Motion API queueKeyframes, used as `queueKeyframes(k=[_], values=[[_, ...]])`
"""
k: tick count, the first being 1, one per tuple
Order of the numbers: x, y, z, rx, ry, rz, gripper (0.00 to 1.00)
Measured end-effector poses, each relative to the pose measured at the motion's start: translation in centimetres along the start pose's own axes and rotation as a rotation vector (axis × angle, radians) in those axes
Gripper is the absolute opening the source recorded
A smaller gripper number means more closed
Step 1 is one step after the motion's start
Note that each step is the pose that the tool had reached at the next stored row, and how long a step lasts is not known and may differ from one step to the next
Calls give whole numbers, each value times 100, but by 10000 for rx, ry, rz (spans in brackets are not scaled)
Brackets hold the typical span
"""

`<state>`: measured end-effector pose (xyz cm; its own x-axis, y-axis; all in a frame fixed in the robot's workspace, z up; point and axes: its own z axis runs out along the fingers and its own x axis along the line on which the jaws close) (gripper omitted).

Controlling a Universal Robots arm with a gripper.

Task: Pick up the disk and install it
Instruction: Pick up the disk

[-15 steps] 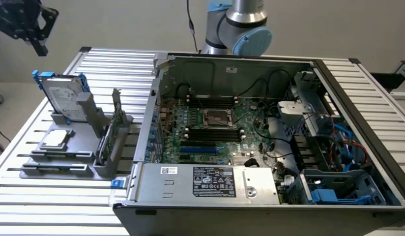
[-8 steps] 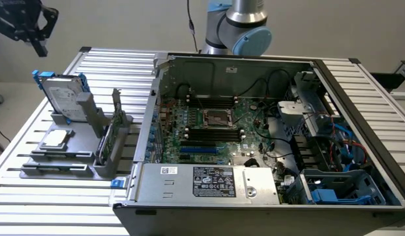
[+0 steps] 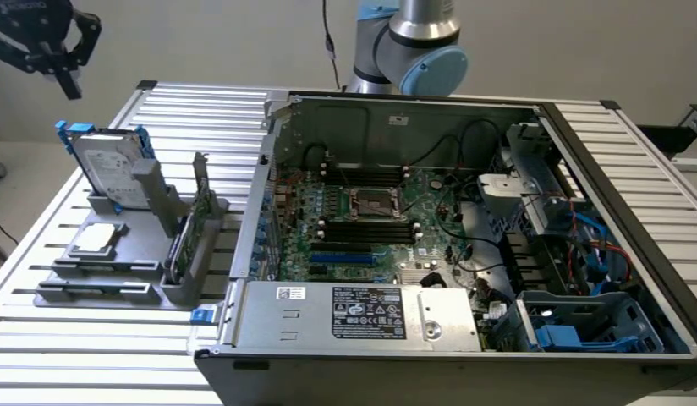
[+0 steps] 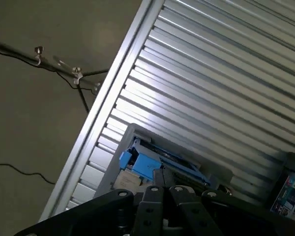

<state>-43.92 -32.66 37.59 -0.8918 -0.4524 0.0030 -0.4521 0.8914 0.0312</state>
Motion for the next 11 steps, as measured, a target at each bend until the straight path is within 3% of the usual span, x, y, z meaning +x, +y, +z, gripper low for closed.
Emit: queueKeyframes(k=[11], values=[[0, 0, 24, 6, 63, -1994, 11]])
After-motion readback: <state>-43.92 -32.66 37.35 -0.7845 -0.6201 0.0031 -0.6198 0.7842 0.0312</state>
